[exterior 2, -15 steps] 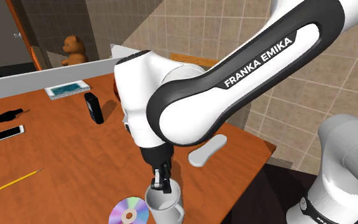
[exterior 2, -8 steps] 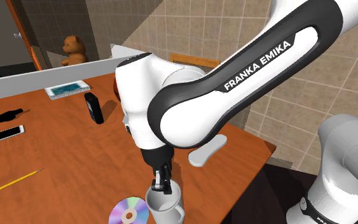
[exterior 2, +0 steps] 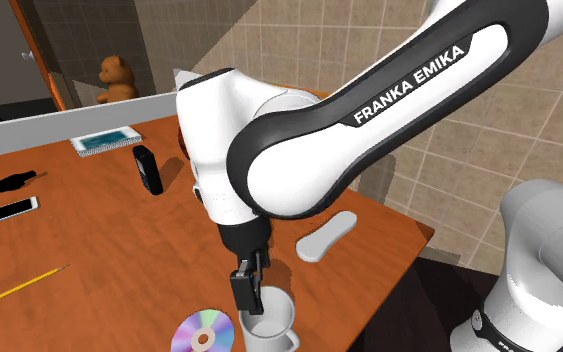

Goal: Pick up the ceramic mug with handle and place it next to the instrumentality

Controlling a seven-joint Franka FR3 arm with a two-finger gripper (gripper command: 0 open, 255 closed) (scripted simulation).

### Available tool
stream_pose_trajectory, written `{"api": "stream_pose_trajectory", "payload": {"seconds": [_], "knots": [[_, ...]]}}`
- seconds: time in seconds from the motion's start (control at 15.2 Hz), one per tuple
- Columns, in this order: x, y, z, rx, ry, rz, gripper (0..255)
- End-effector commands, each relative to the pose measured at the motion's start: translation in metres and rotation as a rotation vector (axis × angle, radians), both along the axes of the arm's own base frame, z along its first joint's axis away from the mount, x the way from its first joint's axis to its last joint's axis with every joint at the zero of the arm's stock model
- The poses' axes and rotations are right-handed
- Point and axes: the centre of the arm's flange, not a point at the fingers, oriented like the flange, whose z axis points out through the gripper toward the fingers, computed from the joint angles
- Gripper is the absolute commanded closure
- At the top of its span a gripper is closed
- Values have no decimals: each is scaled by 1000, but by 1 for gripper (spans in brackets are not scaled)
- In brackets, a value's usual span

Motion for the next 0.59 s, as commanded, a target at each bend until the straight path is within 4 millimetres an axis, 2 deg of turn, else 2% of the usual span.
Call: {"api": "stream_pose_trajectory", "payload": {"seconds": [0.0, 0.07, 0.53], "knots": [[3, -1, 23, 0, 1, 0, 0], [5, -1, 33, 0, 1, 0, 0], [5, -1, 33, 0, 1, 0, 0]]}}
